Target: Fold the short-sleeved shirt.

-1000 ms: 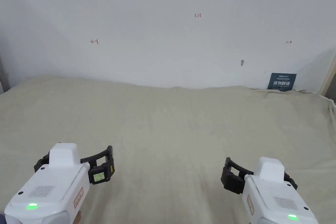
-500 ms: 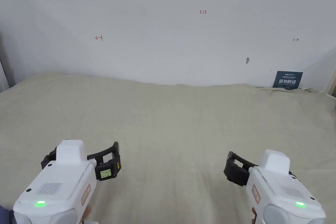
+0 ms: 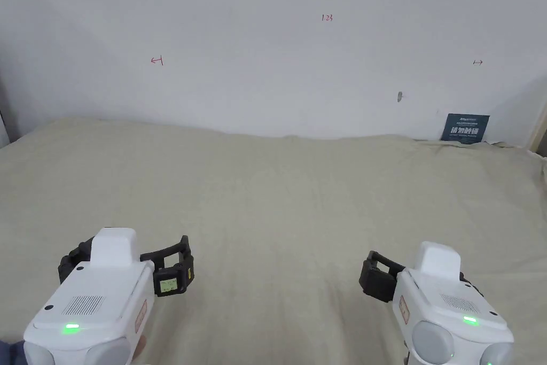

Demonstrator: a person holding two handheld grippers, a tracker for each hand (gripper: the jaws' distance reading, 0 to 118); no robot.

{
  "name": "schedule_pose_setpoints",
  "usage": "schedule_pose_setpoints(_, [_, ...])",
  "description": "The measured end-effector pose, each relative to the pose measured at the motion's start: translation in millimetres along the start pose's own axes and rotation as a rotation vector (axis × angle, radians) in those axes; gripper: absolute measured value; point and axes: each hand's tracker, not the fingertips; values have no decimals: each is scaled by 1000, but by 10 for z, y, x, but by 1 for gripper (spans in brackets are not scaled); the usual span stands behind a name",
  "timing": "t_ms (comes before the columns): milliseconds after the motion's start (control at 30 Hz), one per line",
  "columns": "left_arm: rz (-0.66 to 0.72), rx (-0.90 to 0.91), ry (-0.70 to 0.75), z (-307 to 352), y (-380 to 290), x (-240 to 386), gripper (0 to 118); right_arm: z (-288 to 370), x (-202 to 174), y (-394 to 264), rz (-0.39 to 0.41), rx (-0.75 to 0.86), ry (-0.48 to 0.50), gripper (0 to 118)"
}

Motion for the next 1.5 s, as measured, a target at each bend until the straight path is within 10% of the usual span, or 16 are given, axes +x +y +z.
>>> schedule_pose_setpoints(1500, [-40,9,-10,18,8,12,118,-67,45,58,-14,-45,-4,106])
